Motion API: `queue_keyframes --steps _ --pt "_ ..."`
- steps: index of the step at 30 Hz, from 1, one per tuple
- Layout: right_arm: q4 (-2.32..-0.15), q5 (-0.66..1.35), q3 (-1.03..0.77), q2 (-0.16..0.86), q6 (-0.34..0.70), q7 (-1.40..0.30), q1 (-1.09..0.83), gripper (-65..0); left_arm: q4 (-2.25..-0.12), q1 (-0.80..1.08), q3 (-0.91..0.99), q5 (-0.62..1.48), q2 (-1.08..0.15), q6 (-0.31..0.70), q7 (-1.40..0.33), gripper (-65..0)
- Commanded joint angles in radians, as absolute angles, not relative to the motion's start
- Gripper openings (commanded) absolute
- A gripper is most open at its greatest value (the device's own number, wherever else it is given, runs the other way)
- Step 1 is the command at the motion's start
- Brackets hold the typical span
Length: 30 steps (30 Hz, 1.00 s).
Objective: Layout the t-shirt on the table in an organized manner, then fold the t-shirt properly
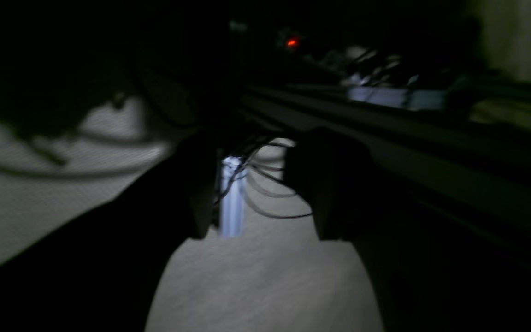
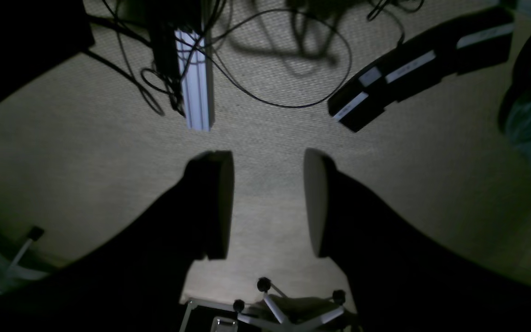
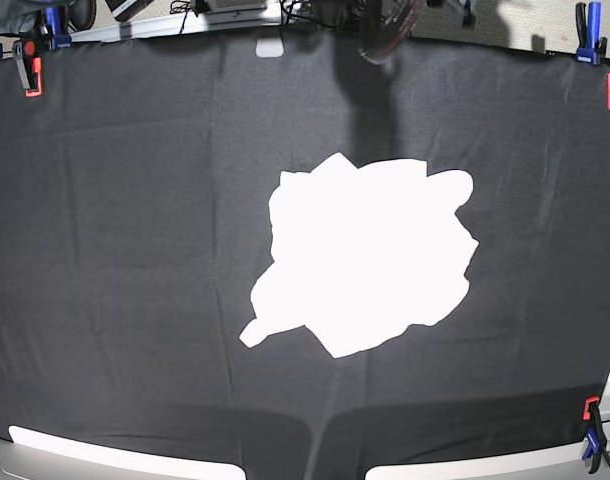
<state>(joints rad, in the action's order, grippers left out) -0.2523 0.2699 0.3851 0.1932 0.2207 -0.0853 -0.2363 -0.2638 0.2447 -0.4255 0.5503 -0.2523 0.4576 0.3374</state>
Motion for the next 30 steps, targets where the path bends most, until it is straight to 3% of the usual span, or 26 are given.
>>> queue_keyframes --steps 1,7,16,21,25,30 --pt "-0.257 0.273 0.386 0.2 0.228 -0.082 -0.256 -40.0 -0.269 0.266 -0.425 0.554 -0.266 0.468 0.377 -34.5" --pt "-0.394 0.269 0.386 0.223 0.228 -0.132 -0.371 -40.0 -0.396 0.364 -0.337 0.527 -0.283 0.437 0.352 -34.5" --pt "-0.871 0.382 0.361 0.342 0.228 -0.421 -0.619 -40.0 -0.783 0.585 0.023 0.468 -0.283 0.438 -0.014 -34.5" --pt "-1.128 0.381 0.262 0.386 0.228 -0.438 -0.791 -40.0 -0.967 0.726 0.133 0.44 -0.283 0.438 -0.027 -34.5" --pt "-1.296 0.378 0.145 0.397 0.228 -0.541 -0.911 -40.1 -1.088 0.83 0.162 0.305 -0.284 0.438 -0.031 -34.5" --pt "-1.485 0.378 0.02 0.396 0.228 -0.625 -1.031 -40.1 -1.238 0.941 0.164 0.288 -0.284 0.438 -0.051 -34.5"
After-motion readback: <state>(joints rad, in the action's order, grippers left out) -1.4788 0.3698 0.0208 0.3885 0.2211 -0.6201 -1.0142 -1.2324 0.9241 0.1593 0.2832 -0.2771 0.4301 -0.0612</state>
